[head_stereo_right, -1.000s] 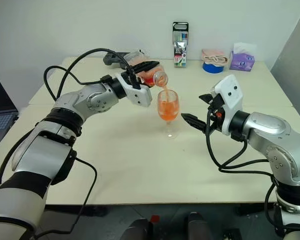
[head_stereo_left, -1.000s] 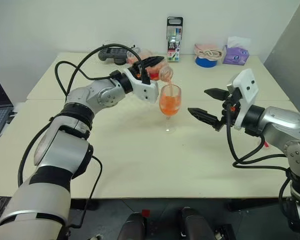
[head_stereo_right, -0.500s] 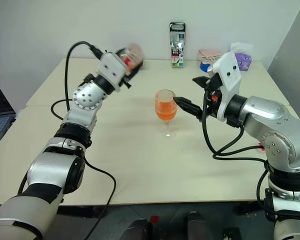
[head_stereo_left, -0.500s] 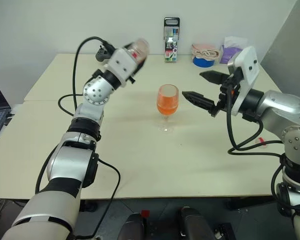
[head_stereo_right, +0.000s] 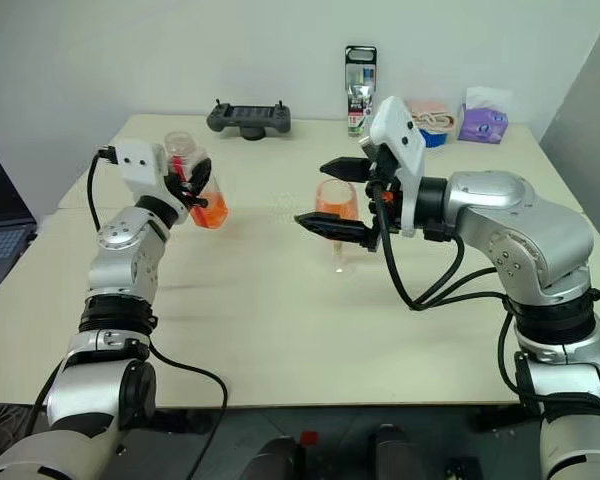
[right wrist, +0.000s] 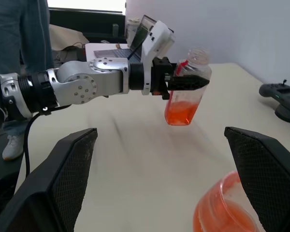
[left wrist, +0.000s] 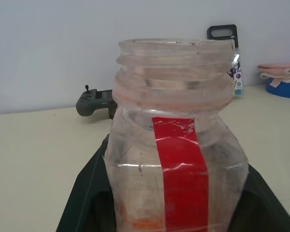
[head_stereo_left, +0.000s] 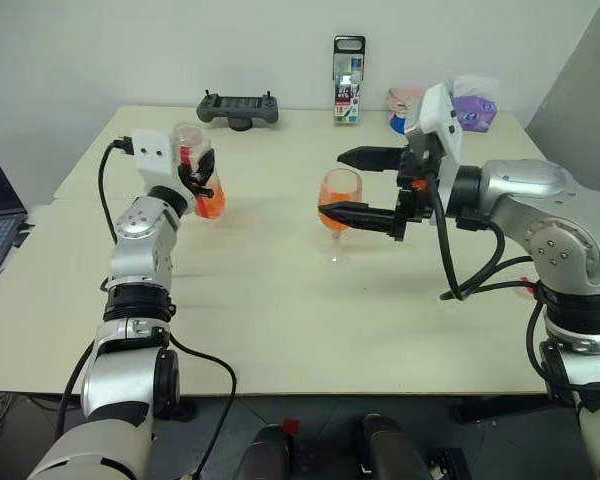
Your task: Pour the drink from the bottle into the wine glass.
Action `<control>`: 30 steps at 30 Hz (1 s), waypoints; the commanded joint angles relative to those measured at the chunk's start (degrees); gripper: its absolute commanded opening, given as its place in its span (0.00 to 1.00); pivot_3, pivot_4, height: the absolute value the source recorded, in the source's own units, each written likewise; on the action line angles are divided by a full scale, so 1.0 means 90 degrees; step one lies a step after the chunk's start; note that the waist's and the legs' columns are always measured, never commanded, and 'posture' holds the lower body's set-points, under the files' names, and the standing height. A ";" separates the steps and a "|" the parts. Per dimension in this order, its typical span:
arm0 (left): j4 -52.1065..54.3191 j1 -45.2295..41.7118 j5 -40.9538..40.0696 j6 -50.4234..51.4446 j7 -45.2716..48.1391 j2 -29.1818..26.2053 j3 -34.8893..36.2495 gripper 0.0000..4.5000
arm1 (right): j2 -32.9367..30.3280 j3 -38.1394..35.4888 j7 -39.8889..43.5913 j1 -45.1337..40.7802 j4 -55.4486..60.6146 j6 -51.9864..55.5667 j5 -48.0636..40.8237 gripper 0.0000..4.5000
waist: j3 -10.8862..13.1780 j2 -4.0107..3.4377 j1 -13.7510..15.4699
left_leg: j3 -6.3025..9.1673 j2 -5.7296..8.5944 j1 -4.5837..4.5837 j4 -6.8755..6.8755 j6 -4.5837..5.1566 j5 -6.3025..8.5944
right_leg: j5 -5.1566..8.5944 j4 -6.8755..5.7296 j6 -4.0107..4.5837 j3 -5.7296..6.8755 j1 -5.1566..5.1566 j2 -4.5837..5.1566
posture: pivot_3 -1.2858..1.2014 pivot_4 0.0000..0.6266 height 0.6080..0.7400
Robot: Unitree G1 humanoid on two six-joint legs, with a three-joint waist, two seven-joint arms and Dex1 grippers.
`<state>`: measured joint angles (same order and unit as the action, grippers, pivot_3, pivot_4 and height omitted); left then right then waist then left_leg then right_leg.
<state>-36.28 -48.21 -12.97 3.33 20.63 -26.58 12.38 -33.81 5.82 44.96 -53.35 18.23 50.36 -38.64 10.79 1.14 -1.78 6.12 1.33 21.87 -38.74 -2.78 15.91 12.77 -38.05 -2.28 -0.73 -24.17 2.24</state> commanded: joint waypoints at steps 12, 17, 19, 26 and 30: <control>0.1061 0.0986 -0.0192 0.0035 0.0075 0.0168 0.0205 0.39 | 0.0015 0.0063 0.0095 -0.0047 0.0213 -0.0059 0.0191 1.00 | 0.0000 0.0000 0.0003 | -0.0003 -0.0002 -0.0001 0.0000 0.0000 0.0000 | -0.0003 0.0001 0.0005 -0.0005 -0.0002 0.0002 | 0.52 0.24 1.00; 0.1202 0.1097 -0.0225 0.0230 -0.0158 0.0223 0.0305 0.39 | 0.0081 0.0117 0.0075 -0.0051 0.0191 -0.0051 0.0236 1.00 | 0.0000 0.0000 0.0005 | -0.0004 -0.0003 -0.0001 0.0000 0.0000 0.0000 | -0.0004 0.0002 0.0006 -0.0006 -0.0002 0.0001 | 0.52 0.24 1.00; 0.1238 0.1133 -0.0224 0.0321 -0.0215 0.0215 0.0314 0.39 | 0.0107 0.0139 0.0061 -0.0063 0.0168 -0.0058 0.0255 1.00 | 0.0000 0.0000 0.0004 | -0.0004 -0.0003 -0.0003 0.0000 0.0000 0.0000 | -0.0004 0.0001 0.0006 -0.0005 -0.0002 0.0001 | 0.52 0.24 1.00; 0.1383 0.1247 -0.0197 0.0496 -0.0305 0.0179 0.0266 0.89 | 0.0129 0.0177 0.0098 -0.0065 0.0131 -0.0093 0.0315 1.00 | 0.0000 0.0000 0.0006 | -0.0005 -0.0003 -0.0002 0.0000 0.0000 0.0000 | -0.0004 0.0003 0.0006 -0.0006 -0.0002 0.0001 | 0.52 0.24 1.00; 0.1432 0.1299 -0.0106 0.0519 -0.0278 0.0137 0.0189 0.99 | 0.0148 0.0179 0.0140 -0.0084 0.0066 -0.0122 0.0377 1.00 | 0.0000 0.0000 0.0006 | -0.0004 -0.0003 -0.0002 0.0000 0.0000 0.0000 | -0.0004 0.0002 0.0006 -0.0005 -0.0002 0.0001 | 0.52 0.24 1.00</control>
<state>-25.92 -36.47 -14.38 8.34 18.14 -24.52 13.98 -32.67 8.08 46.02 -53.20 18.32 50.38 -35.45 10.79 1.14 -1.73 6.08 1.30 21.85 -38.74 -2.79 15.91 12.74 -38.03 -2.23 -0.78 -24.19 2.24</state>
